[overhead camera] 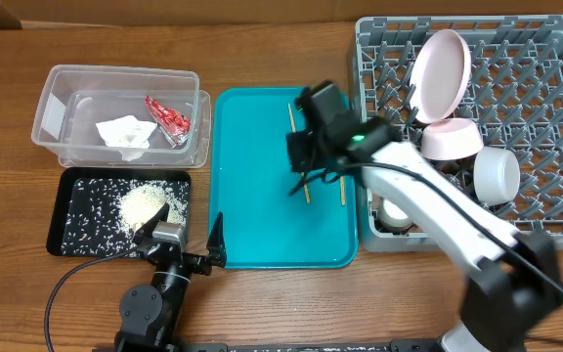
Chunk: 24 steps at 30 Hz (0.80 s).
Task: Sort waste into correct bins and load items into the dishwasher
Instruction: 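Grasp a wooden chopstick on the teal tray with the right gripper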
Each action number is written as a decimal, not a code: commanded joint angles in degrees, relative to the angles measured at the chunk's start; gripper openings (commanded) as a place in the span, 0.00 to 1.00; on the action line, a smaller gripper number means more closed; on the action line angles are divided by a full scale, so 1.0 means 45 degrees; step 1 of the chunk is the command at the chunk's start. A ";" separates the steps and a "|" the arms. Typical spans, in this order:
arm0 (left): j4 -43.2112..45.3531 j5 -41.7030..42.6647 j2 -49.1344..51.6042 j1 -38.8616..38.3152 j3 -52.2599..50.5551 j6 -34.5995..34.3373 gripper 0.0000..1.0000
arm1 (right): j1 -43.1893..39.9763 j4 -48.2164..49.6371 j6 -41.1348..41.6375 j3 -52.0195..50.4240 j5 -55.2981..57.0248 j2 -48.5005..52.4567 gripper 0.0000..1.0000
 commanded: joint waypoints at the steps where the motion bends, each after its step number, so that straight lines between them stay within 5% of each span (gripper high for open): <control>1: -0.0015 0.0102 -0.0141 0.0058 -0.0044 0.0000 1.00 | 0.0019 0.0131 0.0996 -0.0301 0.0607 0.1559 0.49; 9: -0.0019 0.0102 -0.0141 0.0058 -0.0044 0.0005 1.00 | -0.0024 0.0398 0.1379 -0.0301 0.0665 0.3303 0.33; 13: -0.0015 0.0102 -0.0141 0.0058 -0.0044 0.0005 1.00 | 0.0073 -0.0189 0.1433 -0.0282 0.0568 0.3453 0.04; 24: -0.0015 0.0102 -0.0141 0.0058 -0.0044 0.0005 1.00 | -0.0345 -0.1195 0.1321 0.0879 0.1797 -0.0223 0.04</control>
